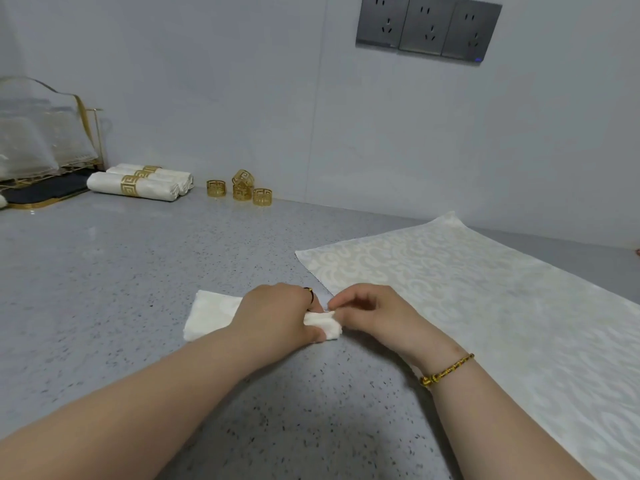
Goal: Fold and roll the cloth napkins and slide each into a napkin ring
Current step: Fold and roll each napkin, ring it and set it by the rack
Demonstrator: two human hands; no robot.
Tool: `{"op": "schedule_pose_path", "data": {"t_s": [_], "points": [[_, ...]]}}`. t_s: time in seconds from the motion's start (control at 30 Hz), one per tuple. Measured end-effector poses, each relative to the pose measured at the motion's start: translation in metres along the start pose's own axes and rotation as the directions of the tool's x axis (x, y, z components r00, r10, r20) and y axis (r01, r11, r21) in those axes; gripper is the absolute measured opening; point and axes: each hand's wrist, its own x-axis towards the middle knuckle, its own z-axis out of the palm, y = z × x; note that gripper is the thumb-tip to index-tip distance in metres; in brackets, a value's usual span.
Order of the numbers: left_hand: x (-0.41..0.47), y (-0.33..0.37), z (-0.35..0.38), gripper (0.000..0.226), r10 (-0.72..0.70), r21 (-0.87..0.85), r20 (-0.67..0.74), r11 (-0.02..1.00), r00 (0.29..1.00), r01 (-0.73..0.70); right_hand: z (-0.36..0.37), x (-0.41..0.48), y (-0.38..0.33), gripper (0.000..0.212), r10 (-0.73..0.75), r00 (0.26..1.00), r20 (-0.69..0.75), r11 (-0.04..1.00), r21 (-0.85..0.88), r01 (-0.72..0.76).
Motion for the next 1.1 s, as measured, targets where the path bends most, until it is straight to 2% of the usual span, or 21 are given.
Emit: {"op": "schedule_pose_path", "data": {"t_s": [0.03,0.1,0.23,0.37,0.5,0.7,0.83,0.93,1.1], "points": [[-0.001,-0.006,0.000,0.032,0.004,0.022,-0.030,1.000,1.000,-0.003,0.000,0.001,0.001,0.019,-0.013,0.997,-0.074,0.999,0.029,0.016],[-0.002,-0.022,-0.002,0.032,0.007,0.051,-0.081,0.999,0.997,-0.003,0.000,0.003,0.004,0.014,-0.047,0.981,-0.190,0.997,-0.062,0.036],[-0.004,-0.062,-0.015,0.032,-0.068,0.077,-0.160,0.994,0.985,0.081,0.004,0.007,0.016,0.018,-0.033,0.991,-0.130,0.951,-0.308,-0.009],[-0.003,-0.106,-0.025,0.037,-0.158,0.154,-0.233,0.968,0.960,0.197,0.007,0.010,0.019,0.013,-0.001,0.988,-0.156,0.957,-0.286,-0.044],[0.003,-0.136,-0.028,0.036,-0.298,0.023,-0.274,0.949,0.914,0.316,0.012,0.014,0.016,0.022,0.016,0.969,-0.246,0.968,-0.238,-0.076],[0.008,-0.152,-0.017,0.033,-0.305,-0.115,-0.253,0.952,0.918,0.284,0.020,0.087,-0.003,0.012,-0.047,0.974,-0.223,0.885,-0.462,-0.063],[0.012,-0.160,-0.012,0.033,-0.256,-0.069,-0.227,0.967,0.939,0.247,0.040,0.180,-0.011,0.032,-0.022,0.989,-0.146,0.768,-0.636,-0.077],[0.014,-0.167,-0.005,0.033,-0.211,-0.058,-0.279,0.977,0.937,0.203,0.058,0.246,-0.009,0.039,-0.016,0.988,-0.156,0.684,-0.722,-0.103],[0.016,-0.171,-0.001,0.035,-0.191,-0.048,-0.285,0.982,0.939,0.185,0.078,0.313,-0.007,0.050,-0.065,0.979,-0.194,0.685,-0.722,-0.098]]}}
